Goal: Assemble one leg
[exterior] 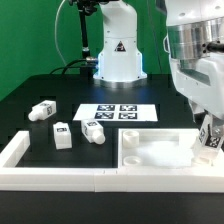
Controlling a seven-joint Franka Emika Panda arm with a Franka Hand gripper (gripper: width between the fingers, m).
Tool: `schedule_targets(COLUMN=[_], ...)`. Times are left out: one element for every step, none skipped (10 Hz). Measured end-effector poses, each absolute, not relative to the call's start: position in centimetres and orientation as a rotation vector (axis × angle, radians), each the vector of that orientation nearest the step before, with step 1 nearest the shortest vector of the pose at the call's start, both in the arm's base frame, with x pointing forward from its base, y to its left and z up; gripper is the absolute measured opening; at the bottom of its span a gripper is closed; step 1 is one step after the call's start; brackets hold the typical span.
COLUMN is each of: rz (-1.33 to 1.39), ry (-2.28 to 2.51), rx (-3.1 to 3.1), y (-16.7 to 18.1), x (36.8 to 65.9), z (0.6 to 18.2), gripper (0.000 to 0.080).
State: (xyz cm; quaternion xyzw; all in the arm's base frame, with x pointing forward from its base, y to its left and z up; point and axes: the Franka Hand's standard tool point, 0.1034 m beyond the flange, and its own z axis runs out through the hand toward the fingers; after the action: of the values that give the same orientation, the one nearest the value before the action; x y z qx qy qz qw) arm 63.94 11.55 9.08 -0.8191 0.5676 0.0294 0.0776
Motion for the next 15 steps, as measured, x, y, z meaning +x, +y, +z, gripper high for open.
schedule_targets(rz=[0.094, 0.078, 0.075, 0.066, 0.053, 0.025, 0.020, 0.018, 0.018, 0.020, 0.020, 0.021, 0.038, 0.040, 0.042], ry=[1.482, 1.363, 1.307, 1.202, 1.084, 0.819, 0.614, 0.368, 0.284, 0.340, 0.353, 0.369, 0.502, 0.611, 0.703], rx=[-2.615, -2.678, -2.705, -2.753, -2.811, -2.943, -3.011, -3.054, -3.063, -3.056, -3.055, -3.052, -3.040, -3.020, -3.000], y=[11.8, 11.9, 11.8, 11.8, 11.9, 12.3, 12.5, 12.2, 12.1, 12.2, 12.1, 12.2, 11.9, 11.8, 11.8], x=[64.2, 64.4, 64.4, 64.4, 64.4, 64.2, 64.0, 63.8, 63.7, 63.7, 63.7, 63.7, 63.5, 63.6, 63.6], z=[9.7, 9.8, 9.7, 9.7, 9.6, 9.2, 8.7, 8.3, 8.1, 8.1, 8.1, 8.1, 8.1, 8.0, 8.0], gripper=[0.0627, 0.0627, 0.0646, 0.0646, 0.0646, 0.0648, 0.0648, 0.0648, 0.0648, 0.0648, 0.0539, 0.0405, 0.0405, 0.0292, 0.0290])
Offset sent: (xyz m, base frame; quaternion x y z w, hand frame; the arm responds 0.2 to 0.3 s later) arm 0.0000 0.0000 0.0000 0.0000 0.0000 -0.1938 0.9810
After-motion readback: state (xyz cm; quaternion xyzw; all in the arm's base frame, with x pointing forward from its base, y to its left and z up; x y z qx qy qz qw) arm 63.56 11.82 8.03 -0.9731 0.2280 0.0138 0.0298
